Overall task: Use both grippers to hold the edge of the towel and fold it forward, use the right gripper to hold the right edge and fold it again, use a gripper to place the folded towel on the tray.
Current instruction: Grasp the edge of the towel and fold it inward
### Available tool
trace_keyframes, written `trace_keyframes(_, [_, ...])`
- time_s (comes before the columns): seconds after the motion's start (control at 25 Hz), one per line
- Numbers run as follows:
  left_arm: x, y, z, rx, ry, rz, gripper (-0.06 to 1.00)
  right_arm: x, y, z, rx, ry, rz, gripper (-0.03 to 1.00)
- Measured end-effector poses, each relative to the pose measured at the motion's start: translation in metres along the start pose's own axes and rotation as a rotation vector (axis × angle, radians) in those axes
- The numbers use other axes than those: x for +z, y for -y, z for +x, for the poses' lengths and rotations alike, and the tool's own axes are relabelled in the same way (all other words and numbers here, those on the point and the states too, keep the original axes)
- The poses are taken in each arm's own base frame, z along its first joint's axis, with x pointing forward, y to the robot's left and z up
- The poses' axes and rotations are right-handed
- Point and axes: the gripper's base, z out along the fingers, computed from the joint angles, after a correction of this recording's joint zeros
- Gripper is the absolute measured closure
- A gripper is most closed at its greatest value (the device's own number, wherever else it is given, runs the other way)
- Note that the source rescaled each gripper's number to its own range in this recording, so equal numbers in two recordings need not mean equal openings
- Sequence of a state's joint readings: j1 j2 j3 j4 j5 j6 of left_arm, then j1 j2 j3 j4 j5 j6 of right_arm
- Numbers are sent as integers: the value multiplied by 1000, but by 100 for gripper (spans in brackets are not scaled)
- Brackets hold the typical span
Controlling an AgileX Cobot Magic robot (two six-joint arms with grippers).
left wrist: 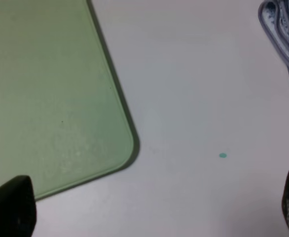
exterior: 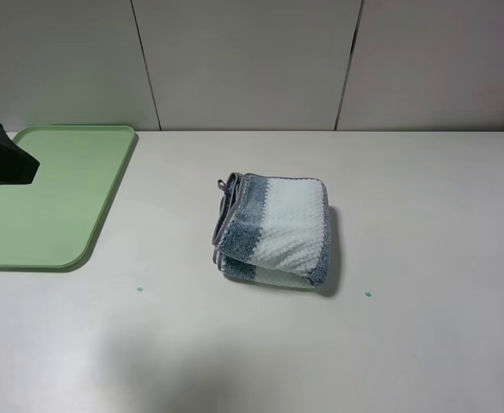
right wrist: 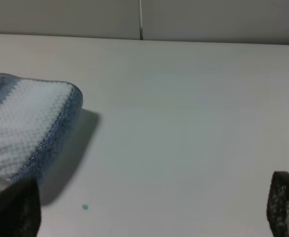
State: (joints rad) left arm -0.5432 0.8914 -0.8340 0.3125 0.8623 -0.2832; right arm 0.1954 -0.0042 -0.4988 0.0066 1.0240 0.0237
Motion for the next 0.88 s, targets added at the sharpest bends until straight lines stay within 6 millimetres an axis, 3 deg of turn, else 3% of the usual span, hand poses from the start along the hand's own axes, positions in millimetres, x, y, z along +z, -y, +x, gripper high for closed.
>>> trace_keyframes(0.88, [0,0,0,1,0,-1,-5,0,0,0,0,0,0,-3])
